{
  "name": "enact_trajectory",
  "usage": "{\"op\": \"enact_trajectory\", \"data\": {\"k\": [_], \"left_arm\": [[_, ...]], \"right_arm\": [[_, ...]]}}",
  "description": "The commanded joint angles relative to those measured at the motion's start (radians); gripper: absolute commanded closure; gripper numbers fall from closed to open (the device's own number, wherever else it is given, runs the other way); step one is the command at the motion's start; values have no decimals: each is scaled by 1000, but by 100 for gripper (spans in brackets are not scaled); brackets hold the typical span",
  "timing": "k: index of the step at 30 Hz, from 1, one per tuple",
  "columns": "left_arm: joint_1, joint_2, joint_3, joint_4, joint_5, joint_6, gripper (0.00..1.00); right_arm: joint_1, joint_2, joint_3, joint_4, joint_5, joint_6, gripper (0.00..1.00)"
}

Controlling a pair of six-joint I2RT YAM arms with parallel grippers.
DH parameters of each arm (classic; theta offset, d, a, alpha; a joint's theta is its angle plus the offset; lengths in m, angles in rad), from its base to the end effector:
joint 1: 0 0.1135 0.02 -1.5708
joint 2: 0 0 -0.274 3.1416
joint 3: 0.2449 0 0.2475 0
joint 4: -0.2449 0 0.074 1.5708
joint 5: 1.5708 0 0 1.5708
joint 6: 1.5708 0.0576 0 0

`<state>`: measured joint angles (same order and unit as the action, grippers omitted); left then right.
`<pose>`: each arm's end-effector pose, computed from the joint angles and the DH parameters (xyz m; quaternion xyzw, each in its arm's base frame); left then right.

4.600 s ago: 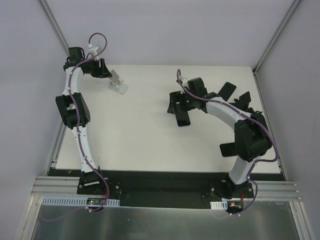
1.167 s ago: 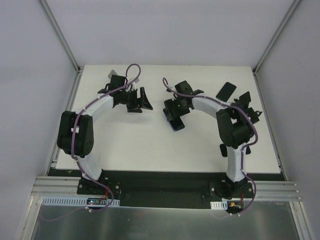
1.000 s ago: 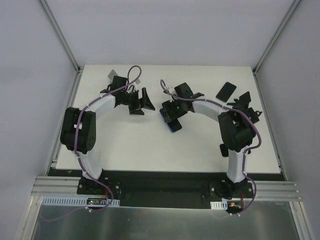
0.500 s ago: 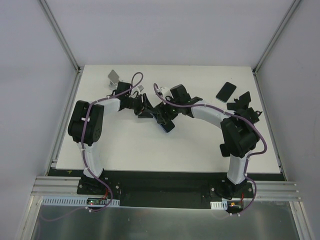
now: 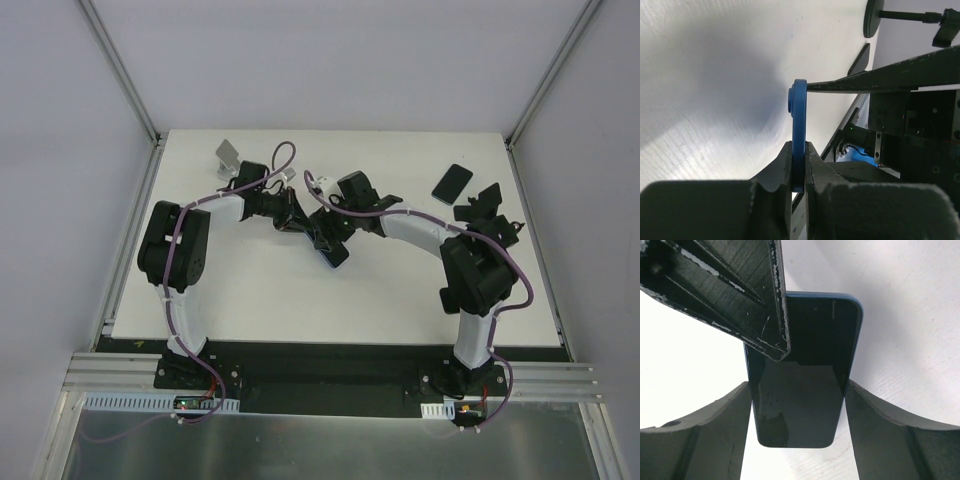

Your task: Place the phone on the phone stand

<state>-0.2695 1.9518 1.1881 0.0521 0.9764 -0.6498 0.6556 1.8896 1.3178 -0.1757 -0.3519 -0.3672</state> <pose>0.3895 -0.1571 0.1757 0.0401 0.8254 -0.5454 0.1405 0.3321 0.2804 0.2072 -0.5027 0.7526 0.2154 0.3668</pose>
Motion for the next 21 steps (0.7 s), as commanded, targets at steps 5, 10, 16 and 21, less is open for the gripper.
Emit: {"op": "enact_trajectory", "data": {"k": [5, 10, 16, 21], "left_arm": [[51, -269, 168, -386, -303, 466, 100], [200, -402, 226, -434, -393, 559, 100], [256, -383, 362, -428, -522, 769, 100], [340, -315, 416, -336, -466, 944, 100]], "right_arm": [[-27, -178, -90, 168, 28, 28, 22], [-86, -224, -149, 235, -21, 74, 21], [-137, -213, -146, 249, -93, 135, 23], [-136, -234, -152, 268, -139, 152, 23]]}}
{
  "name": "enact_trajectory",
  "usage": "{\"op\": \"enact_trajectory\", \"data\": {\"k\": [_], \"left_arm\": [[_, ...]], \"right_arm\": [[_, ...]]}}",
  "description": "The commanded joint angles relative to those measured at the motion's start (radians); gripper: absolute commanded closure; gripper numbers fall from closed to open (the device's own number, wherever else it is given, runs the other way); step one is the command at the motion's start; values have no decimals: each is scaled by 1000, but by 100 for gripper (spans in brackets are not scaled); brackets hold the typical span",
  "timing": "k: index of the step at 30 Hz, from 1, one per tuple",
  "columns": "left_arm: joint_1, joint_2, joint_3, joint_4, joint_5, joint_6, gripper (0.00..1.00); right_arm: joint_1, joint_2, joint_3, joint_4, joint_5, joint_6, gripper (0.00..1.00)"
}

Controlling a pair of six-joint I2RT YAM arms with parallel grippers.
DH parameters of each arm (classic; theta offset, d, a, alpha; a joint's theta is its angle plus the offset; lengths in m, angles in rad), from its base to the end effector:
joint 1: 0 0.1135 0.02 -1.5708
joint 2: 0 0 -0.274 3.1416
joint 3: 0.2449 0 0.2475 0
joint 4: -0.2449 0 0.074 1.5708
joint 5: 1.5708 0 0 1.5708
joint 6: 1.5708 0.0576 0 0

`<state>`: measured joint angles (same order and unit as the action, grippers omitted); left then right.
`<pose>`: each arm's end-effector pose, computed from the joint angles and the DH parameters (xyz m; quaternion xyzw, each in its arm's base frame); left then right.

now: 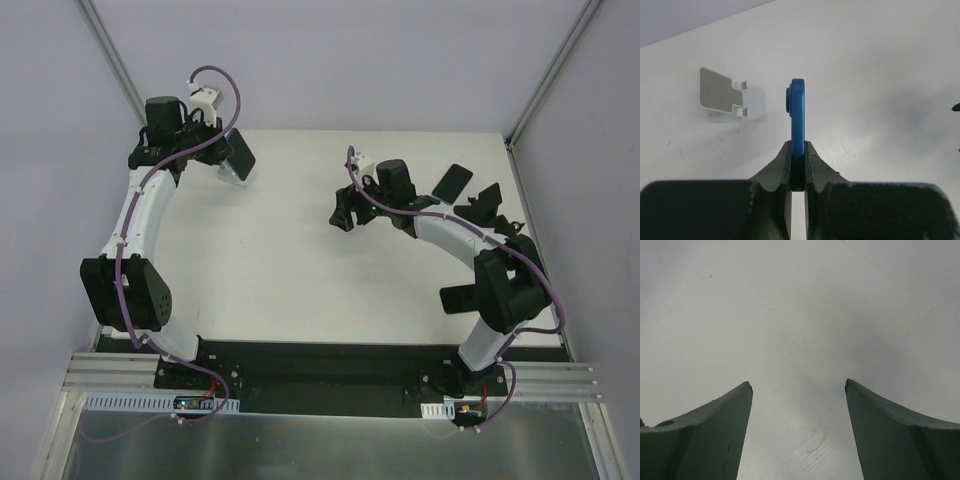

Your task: Place the phone on the phone stand

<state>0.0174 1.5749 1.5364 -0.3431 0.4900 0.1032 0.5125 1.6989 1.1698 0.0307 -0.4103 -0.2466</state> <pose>0.3796 -0.0205 0.3917 0.1702 0.7971 -0.1678 0.5546 0.3408 0.2181 0.2552 -0.4085 0.7432 0.2399 0.4725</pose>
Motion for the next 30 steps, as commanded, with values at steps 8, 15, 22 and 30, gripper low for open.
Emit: {"op": "enact_trajectory", "data": {"k": [8, 15, 22, 30], "left_arm": [[124, 263, 338, -2, 88, 159, 100], [127, 456, 505, -72, 145, 151, 100], [150, 524, 590, -100, 167, 171, 100], [151, 563, 596, -105, 183, 190, 100]], "right_arm": [[4, -91, -45, 103, -102, 46, 23], [6, -94, -41, 106, -128, 58, 23], [4, -70, -13, 100, -157, 75, 23], [9, -61, -6, 84, -131, 58, 22]]}}
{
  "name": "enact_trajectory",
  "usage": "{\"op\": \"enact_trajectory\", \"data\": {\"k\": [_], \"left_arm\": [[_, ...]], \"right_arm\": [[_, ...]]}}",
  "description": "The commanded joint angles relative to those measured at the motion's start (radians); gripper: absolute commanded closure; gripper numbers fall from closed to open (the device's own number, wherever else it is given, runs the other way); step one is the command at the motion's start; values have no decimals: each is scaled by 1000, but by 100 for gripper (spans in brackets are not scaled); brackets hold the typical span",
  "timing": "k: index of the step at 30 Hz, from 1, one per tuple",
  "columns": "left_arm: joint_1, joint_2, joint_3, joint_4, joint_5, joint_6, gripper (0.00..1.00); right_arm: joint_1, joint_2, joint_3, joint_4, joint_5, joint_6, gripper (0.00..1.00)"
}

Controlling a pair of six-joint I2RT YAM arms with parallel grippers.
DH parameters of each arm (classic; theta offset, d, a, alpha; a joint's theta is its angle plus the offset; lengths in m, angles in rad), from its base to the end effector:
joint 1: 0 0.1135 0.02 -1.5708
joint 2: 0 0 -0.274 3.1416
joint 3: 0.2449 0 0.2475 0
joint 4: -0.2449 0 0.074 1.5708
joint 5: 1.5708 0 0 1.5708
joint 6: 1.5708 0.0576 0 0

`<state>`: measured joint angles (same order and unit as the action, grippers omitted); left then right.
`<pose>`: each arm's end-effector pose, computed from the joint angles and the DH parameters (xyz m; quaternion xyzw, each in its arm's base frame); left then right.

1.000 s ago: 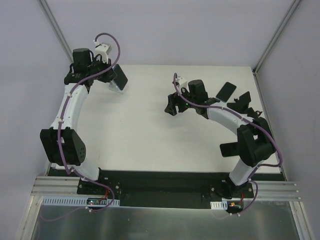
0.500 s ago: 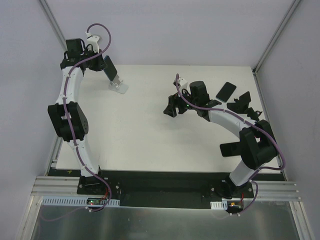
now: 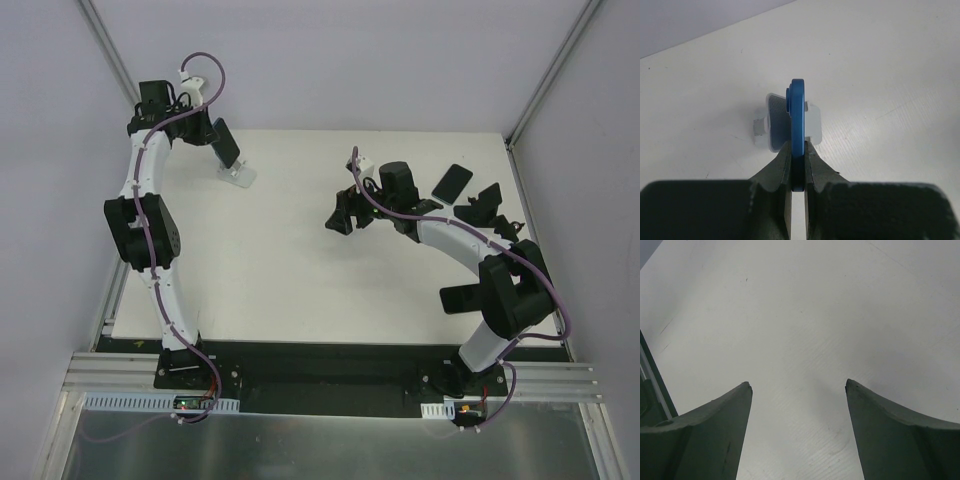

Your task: Place the phone on the phone stand

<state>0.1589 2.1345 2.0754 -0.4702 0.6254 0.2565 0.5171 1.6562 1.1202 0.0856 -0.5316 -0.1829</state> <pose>0.5127 0.0480 0.3299 0.1931 0.8169 -0.1635 0.5183 0.3261 0.2191 0.2616 -0.4114 0.7200 0.3047 0.4685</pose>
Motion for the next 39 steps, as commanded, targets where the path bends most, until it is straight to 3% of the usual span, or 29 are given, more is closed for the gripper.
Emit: {"op": "enact_trajectory", "data": {"k": [1, 18, 35, 39], "left_arm": [[10, 7, 61, 22, 46, 36, 100], [8, 53, 63, -15, 43, 58, 100], [10, 102, 114, 19, 31, -14, 100], [10, 111, 115, 19, 23, -19, 96]], "right_arm": [[4, -18, 46, 28, -10, -7, 22], [3, 7, 66, 13, -28, -3, 22], [3, 19, 78, 8, -47, 2, 22], [1, 22, 79, 6, -48, 2, 22]]}}
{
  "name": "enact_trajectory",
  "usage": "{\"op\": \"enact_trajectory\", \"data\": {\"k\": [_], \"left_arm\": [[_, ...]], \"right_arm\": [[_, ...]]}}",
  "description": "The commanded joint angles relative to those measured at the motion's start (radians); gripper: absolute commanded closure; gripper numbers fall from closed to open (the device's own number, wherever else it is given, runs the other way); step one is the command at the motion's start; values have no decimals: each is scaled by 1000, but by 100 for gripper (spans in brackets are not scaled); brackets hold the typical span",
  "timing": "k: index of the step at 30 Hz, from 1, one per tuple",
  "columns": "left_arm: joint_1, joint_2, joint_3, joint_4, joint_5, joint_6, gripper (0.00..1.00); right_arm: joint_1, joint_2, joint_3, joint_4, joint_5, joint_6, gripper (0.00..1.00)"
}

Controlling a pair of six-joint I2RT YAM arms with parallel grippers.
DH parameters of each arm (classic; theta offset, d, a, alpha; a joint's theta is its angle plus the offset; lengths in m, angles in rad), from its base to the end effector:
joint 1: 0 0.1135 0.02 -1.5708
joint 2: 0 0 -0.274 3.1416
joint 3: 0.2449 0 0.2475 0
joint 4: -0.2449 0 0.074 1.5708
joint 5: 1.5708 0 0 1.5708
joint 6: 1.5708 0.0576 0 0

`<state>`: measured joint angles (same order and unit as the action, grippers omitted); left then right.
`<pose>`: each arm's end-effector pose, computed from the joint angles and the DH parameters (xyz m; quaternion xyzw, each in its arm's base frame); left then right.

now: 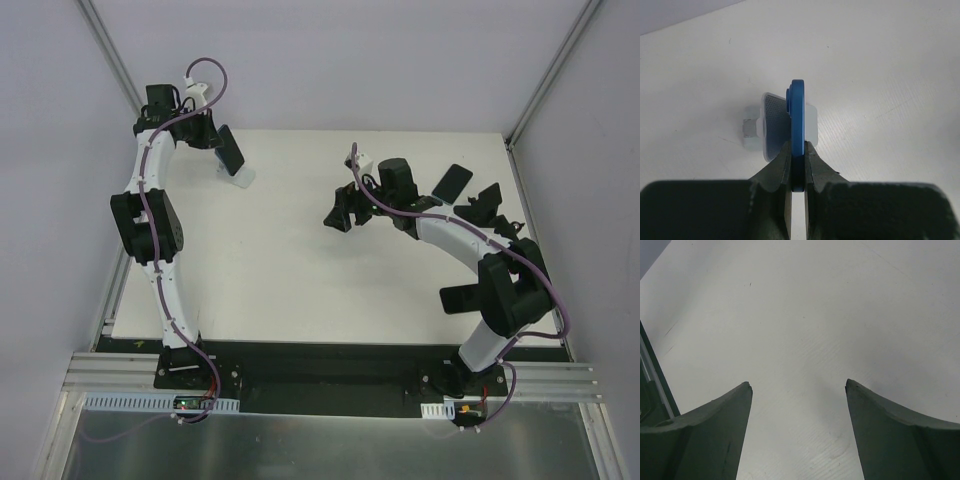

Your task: Place the phone on the phone stand

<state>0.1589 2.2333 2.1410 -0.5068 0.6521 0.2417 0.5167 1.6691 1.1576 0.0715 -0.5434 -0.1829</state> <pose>0.5309 0.0497 0.2996 0.1841 0.8308 -0.1896 0.4899 0.3306 0.2221 0.2685 -0.4138 0.7149 0.3092 0.4713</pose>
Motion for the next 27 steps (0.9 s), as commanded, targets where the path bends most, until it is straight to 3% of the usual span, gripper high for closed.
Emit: {"op": "enact_trajectory", "data": {"k": [1, 4, 6, 7, 8, 10, 14, 15, 16, 17, 19, 20, 23, 25, 27], "left_arm": [[8, 12, 45, 54, -3, -4, 95], [8, 11, 42, 54, -25, 1, 86], [11, 9, 42, 54, -48, -2, 73], [10, 8, 39, 53, -64, -4, 53], [10, 6, 40, 56, -89, -19, 45], [11, 3, 45, 57, -124, -39, 36], [10, -23, 43, 63, -193, -77, 29], [8, -27, 46, 63, -207, -88, 24], [10, -35, 46, 65, -224, -99, 7], [7, -49, 48, 68, -286, -132, 1], [1, -73, 37, 68, -398, -186, 1], [-2, -116, 22, 68, -558, -282, 1], [-19, -283, -142, 68, -783, -520, 2], [-51, -384, -329, 70, -946, -641, 2], [-85, -530, -528, 91, -985, -794, 2]], "right_arm": [[3, 9, 42, 21, -38, 2, 22], [3, 12, 45, 21, -39, 2, 23], [2, 12, 47, 17, -43, 3, 23], [2, 12, 47, 17, -43, 3, 22], [2, 12, 45, 17, -43, 3, 23], [2, 14, 47, 17, -43, 3, 23], [3, 14, 48, 16, -43, 3, 23], [3, 14, 48, 14, -43, 3, 23], [3, 12, 48, 14, -43, 3, 23], [3, 12, 47, 14, -43, 3, 23], [5, 14, 48, 14, -38, 5, 22], [3, 14, 48, 13, -36, 6, 22], [3, 17, 54, 5, -6, 13, 22], [5, 20, 60, -19, 37, 14, 21], [11, 18, 67, -33, 63, 7, 20]]}}
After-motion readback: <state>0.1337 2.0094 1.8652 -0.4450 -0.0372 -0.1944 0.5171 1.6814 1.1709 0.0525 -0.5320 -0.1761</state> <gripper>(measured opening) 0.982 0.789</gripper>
